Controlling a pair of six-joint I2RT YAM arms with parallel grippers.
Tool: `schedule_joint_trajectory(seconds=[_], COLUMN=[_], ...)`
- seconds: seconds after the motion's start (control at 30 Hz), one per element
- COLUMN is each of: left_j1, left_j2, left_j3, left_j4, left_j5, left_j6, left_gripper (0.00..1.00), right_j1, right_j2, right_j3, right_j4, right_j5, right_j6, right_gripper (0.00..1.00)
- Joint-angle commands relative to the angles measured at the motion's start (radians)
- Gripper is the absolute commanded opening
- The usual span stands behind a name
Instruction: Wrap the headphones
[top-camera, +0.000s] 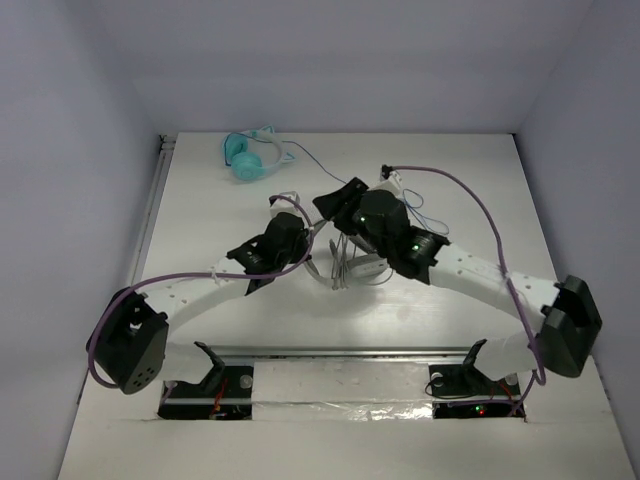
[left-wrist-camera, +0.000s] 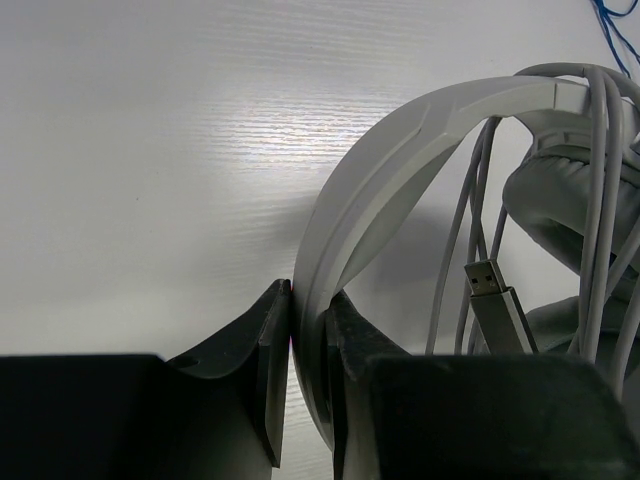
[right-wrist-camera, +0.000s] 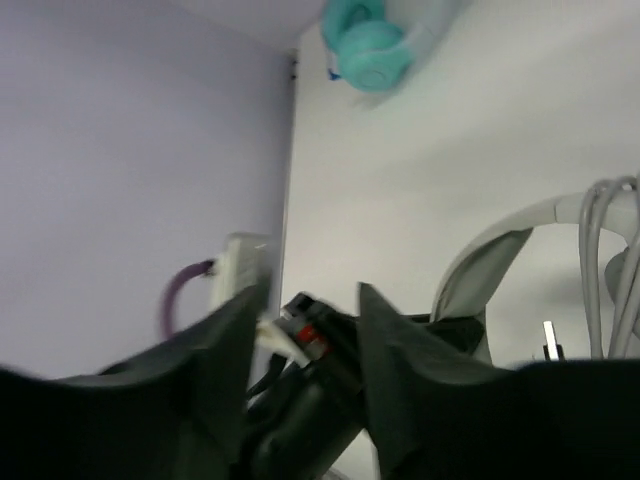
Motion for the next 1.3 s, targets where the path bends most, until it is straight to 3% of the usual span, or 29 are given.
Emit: schedule_joint_trajectory(seconds=[0.0, 0.03, 0.07, 0.1, 0.33, 0.43, 0.57, 0.67, 0.83, 1.1, 1.27], left_j1=[0.02, 0.02, 0.02, 0.03, 0.04, 0.04, 0.04, 0.04, 0.04, 0.04, 0.04], left_j2=[-0.004, -0.001, 0.002, 0.011, 0.083, 0.116, 0.168, 0.192, 0.177, 0.143, 0.013], left_j3=[0.014, 0.014, 0.012, 0.011, 0.015, 0.006, 0.018, 0.017, 0.0, 0.015, 0.04], left_j4=[0.132, 0.133, 0.136, 0.152, 0.218, 0.265, 0.278, 0.282, 0.299, 0.252, 0.186], left_j5=[0.04, 0.046, 0.049, 0.054, 0.077, 0.09, 0.084, 0.071, 0.037, 0.003, -0.06], left_j6=[-0.018, -0.016, -0.016, -0.013, -0.015, -0.019, -0.022, -0.024, -0.032, -0.024, -0.01], left_gripper=[0.0, 0.0, 0.0, 0.0, 0.0, 0.0, 0.0, 0.0, 0.27, 0.47, 0.69], right_j1=[-0.004, -0.004, -0.004, -0.004, -0.004, -0.004, -0.004, -0.004, -0.004, -0.004, -0.004], right_j2=[-0.143, -0.176, -0.209, -0.278, -0.635, -0.757, -0.909, -0.977, -1.007, -1.047, -1.047], right_j3=[0.01, -0.004, -0.019, -0.034, -0.22, -0.283, -0.311, -0.326, -0.326, -0.305, -0.246], right_j4=[-0.019, -0.025, -0.042, -0.053, -0.224, -0.293, -0.398, -0.438, -0.478, -0.498, -0.53], right_j5=[0.0, 0.017, 0.022, 0.032, 0.123, 0.146, 0.183, 0.189, 0.187, 0.194, 0.183], right_j6=[-0.121, -0.142, -0.163, -0.194, -0.297, -0.32, -0.335, -0.344, -0.352, -0.387, -0.421], right_gripper=[0.44, 0.35, 0.15, 0.1, 0.08, 0.11, 0.28, 0.33, 0.38, 0.39, 0.48])
